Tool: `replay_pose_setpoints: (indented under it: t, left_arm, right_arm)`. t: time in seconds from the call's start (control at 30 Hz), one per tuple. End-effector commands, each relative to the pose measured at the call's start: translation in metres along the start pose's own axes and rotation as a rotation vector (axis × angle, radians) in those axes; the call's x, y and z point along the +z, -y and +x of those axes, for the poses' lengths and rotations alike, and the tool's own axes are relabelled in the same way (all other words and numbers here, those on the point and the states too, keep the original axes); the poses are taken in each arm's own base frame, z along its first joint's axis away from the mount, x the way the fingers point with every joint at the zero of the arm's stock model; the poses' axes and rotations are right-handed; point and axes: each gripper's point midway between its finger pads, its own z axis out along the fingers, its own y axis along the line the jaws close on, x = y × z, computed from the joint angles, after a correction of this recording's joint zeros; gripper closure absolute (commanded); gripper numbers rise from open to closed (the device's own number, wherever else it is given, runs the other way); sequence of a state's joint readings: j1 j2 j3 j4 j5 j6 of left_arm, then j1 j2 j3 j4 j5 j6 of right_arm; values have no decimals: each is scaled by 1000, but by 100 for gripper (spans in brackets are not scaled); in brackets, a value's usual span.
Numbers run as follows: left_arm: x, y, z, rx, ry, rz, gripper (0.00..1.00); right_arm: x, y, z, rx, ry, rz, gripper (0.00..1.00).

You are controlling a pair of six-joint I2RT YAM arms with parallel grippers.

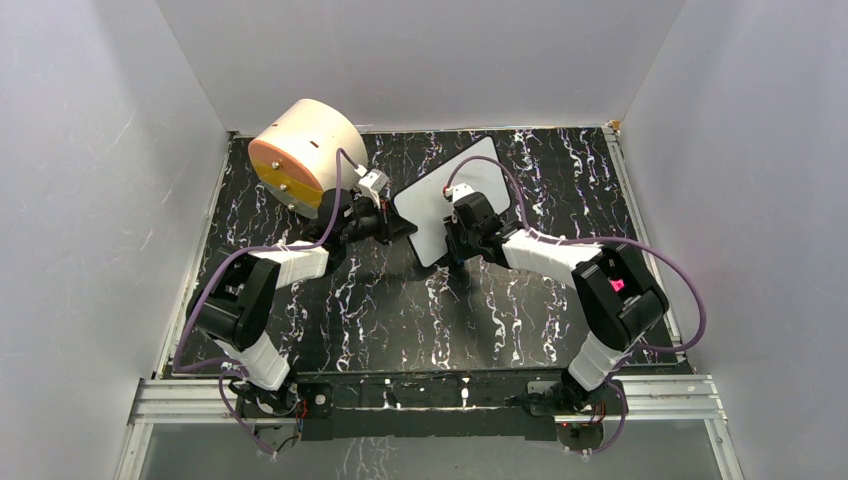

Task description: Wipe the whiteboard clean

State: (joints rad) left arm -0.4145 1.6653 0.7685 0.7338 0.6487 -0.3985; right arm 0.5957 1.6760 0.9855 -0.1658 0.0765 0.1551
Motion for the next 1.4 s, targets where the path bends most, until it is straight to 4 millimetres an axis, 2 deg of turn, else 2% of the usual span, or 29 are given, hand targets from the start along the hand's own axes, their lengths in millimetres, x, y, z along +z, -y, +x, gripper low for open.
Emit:
replay_pose_setpoints:
  t: [0.0,0.17,0.43,0.57,0.63,0.7,0.8,0.87,1.17,1.27,1.37]
  left_arm:
    - [2,15,18,-10,-63,78,100]
    - [1,15,19,-10,-64,80,100]
    - [0,16,21,-7,-71,86,100]
    - [0,16,21,-5,-71,86,100]
    - [1,16,20,-3,-69,87,100]
    - [2,16,19,-2,-68,88,100]
    - [2,15,18,-1,-67,86,100]
    - [3,15,17,-1,-68,86,100]
    - [2,16,17,0,-69,87,100]
    - [2,15,16,2,-69,80,100]
    - [2,14,13,2,-68,64,100]
  right_arm:
    - [-15,-26,-56,-1,181,-72,91]
    - [-18,-18,-84,18,230,-10,91]
    - [-11,9,-88,88,202,86,92]
    - [-1,16,-72,74,139,115,91]
    - [3,11,-61,48,105,88,91]
    - [16,3,-35,4,37,53,91]
    - [22,-4,-11,-32,-19,20,91]
    - [24,-1,-1,-29,-39,33,92]
    - [25,23,-4,27,-69,175,92]
    - [17,31,-8,63,-73,218,92]
    - [2,35,-16,104,-62,238,92]
